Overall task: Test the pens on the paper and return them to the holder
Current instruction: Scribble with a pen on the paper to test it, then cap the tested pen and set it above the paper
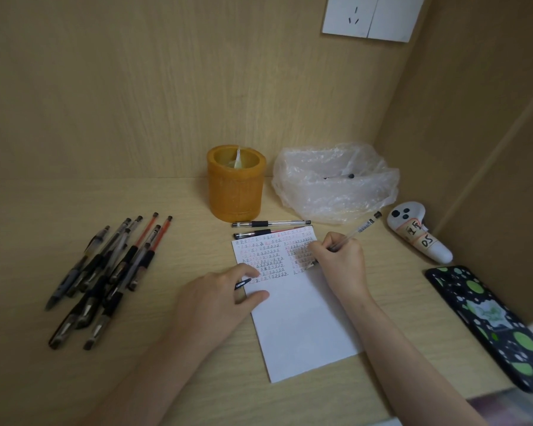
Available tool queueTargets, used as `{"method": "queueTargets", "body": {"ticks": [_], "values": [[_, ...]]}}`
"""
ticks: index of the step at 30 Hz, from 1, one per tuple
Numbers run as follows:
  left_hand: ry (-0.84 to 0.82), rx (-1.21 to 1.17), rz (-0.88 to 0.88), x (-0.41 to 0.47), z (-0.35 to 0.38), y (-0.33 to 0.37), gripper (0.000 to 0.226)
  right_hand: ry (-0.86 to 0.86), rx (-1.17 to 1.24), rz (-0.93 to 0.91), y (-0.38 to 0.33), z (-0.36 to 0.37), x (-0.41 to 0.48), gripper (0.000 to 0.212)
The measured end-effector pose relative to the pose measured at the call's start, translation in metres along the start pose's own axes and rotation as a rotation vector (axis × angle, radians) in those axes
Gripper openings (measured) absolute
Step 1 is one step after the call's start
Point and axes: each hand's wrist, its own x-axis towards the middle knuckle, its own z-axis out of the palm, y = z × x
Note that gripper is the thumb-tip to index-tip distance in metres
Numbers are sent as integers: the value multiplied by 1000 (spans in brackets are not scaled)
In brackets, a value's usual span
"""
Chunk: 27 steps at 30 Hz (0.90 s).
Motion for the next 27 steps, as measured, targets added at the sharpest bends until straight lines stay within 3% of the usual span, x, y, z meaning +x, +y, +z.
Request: {"method": "queueTargets", "body": {"ticks": [5,8,12,16,20,27], "values": [[11,-26,2,-1,-2,2,33,89,322,82,-10,-11,6,46],[64,-153,28,-2,-3,4,29,-54,506,108,-15,-13,5,31],[66,-398,61,-1,0,4,40,-319,674,204,-18,-7,5,35],[3,-467,104,1,4,6,60,-455,652,102,-22,-5,-2,16],[30,-544,110,4,2,6,61,-447,538,56,-27,-7,-7,33],[-3,-541,111,4,4,4,60,-468,459,58,-26,-4,-10,32]]}}
